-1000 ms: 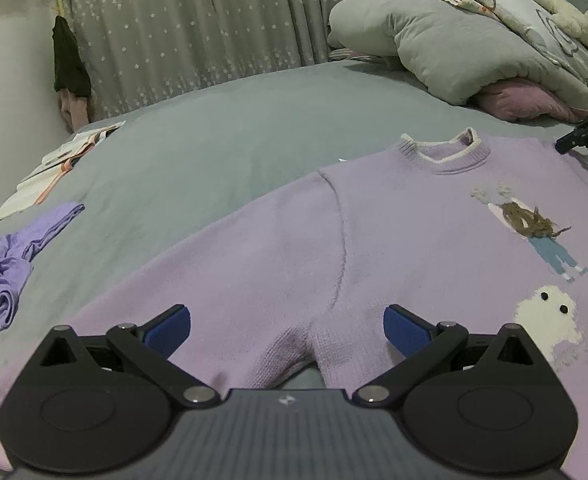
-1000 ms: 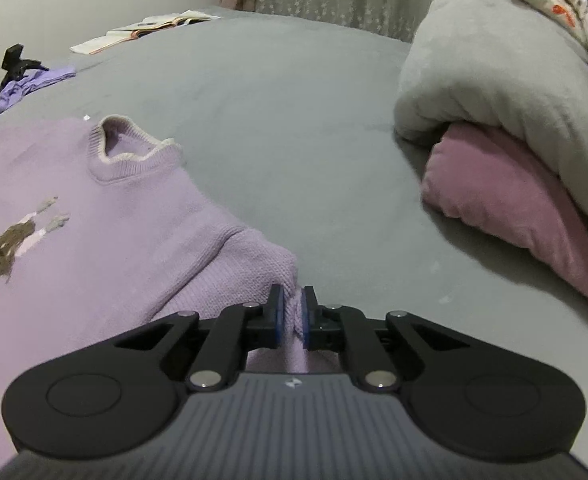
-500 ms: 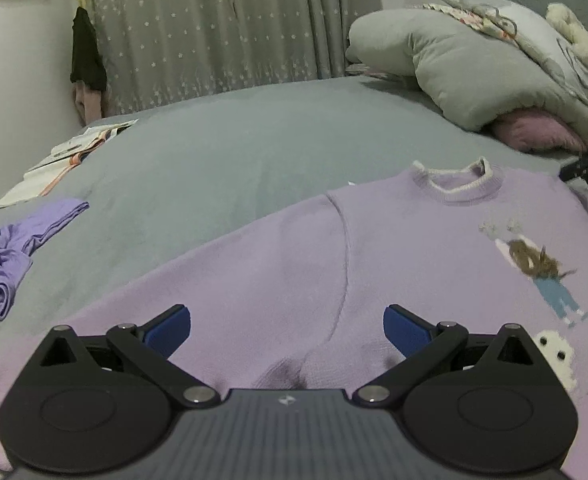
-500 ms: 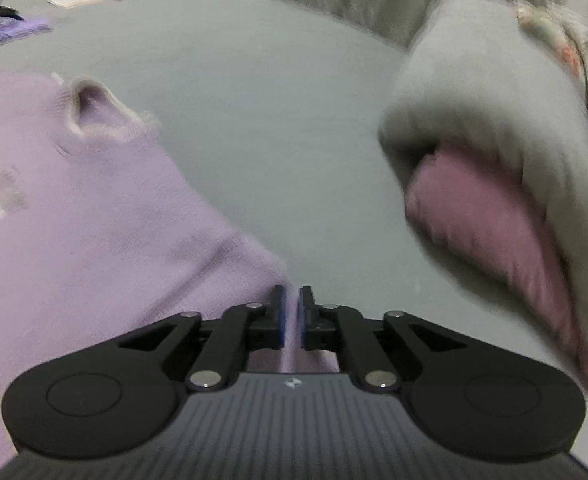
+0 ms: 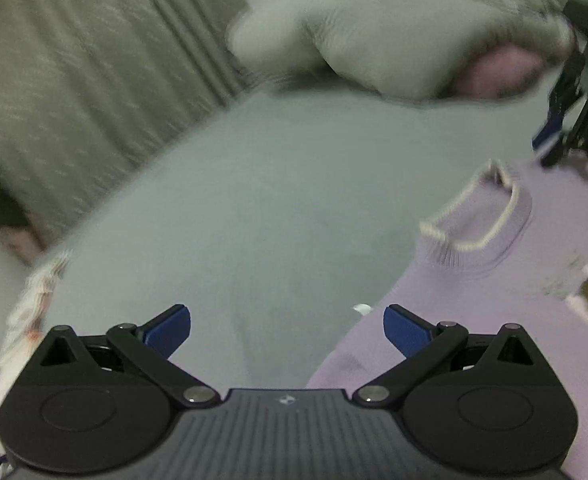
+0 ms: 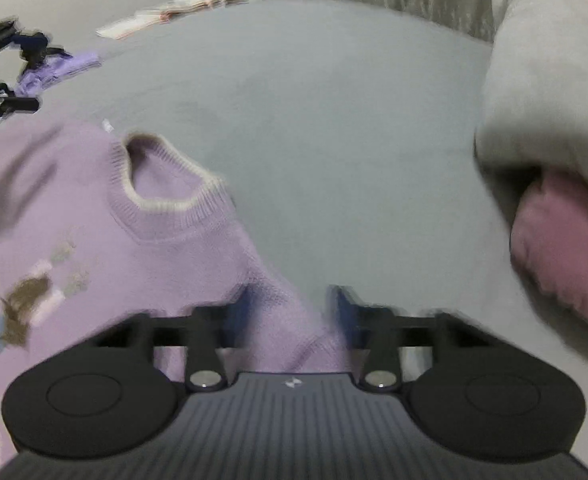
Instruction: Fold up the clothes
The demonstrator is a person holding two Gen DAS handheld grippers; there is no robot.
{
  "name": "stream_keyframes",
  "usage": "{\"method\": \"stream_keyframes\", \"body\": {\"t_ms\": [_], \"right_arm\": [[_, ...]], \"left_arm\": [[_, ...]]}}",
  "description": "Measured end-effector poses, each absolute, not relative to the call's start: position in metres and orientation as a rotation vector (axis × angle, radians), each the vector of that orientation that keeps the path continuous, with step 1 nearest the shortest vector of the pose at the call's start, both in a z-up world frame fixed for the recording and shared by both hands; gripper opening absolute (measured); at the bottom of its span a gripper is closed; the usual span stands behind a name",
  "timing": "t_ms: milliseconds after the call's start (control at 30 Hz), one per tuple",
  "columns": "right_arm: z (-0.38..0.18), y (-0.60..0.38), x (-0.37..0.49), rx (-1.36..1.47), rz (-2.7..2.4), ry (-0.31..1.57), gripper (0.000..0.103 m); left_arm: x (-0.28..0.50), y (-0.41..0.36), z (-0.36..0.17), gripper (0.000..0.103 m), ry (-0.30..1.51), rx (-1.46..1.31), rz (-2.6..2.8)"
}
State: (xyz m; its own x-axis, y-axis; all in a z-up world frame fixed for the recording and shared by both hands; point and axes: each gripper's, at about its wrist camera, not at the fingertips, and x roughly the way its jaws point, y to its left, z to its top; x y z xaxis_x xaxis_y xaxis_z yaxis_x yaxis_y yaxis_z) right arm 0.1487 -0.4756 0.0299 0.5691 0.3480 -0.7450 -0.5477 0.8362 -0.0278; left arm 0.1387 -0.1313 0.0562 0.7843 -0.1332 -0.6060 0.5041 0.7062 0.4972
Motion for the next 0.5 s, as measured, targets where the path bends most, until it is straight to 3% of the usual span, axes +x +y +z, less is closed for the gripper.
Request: {"method": "stream_keyframes", "body": {"t_ms": [133,200,267,367,433,500], "right_arm": [[0.031,-0.473,0.145,-0.284,0.52,0.785,0.019],[0.032,-0.475,0.147,-0.291,0.507,0.761,0.009],[0.033,-0.475,0.149,-0.287,0.485,0.731,0.006],[0.029,-0.479,0.147,-0.274,0.477,0.725,0.005],[0.027,-0.479,0.148,-0.268,0.479,0.732,0.005],[0.03,-0.48,0.147,-0.243,0.495,0.741,0.01]], "left_arm": [[0.171,-0.152,0.021,0.102,0.617,0.794,-0.433],[0.168,-0.155,0.016,0.101,0.577,0.815,-0.502],[0.166,-0.149,0.021,0.079,0.583,0.769,-0.641],[0.173,-0.141,0.021,0.074,0.609,0.725,-0.695],[0.182,-0.137,0.016,0.061,0.623,0.687,-0.706],[0.184,-0.14,0.015,0.031,0.65,0.643,-0.736]]}}
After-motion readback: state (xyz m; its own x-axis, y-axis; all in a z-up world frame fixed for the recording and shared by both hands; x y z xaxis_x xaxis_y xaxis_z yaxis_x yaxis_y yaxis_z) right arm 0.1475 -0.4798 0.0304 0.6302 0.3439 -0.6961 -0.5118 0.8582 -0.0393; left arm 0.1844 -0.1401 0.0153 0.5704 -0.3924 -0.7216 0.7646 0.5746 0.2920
